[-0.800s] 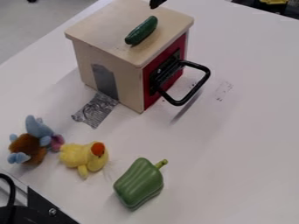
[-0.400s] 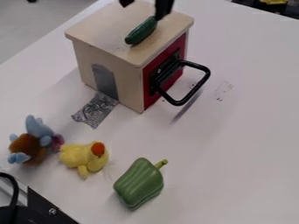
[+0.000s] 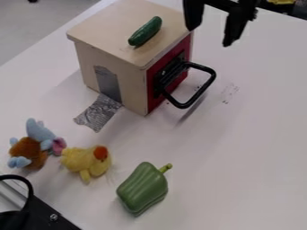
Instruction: Open the drawer..
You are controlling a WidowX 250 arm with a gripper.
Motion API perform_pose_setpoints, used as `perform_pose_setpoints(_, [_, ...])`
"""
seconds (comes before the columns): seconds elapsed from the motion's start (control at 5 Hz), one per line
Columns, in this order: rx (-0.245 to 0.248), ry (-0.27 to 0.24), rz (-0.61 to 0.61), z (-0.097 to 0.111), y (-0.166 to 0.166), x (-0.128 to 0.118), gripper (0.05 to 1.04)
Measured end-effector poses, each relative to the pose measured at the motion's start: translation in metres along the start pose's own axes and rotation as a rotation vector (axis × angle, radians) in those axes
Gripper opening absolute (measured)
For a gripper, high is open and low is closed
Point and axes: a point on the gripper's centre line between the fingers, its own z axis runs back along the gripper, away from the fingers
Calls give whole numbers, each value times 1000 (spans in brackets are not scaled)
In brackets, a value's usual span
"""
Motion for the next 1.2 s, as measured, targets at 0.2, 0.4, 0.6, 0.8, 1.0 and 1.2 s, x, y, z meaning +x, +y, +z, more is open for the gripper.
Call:
perform_pose_setpoints(0.2, [25,20,-25,-20,-11,8,999])
perform_pose_setpoints(0.4, [88,77,-13,-59,-6,14,999])
perform_pose_setpoints(0.6, [157,115,1,-82,2,15,999])
perform_pose_setpoints(0.8, [171,182,-10,-102,4,9,999])
perform_pose_setpoints(1.0, [147,227,-17,-118,3,4,972])
perform_pose_setpoints(1.2, [106,250,-2,-125,0,1,706])
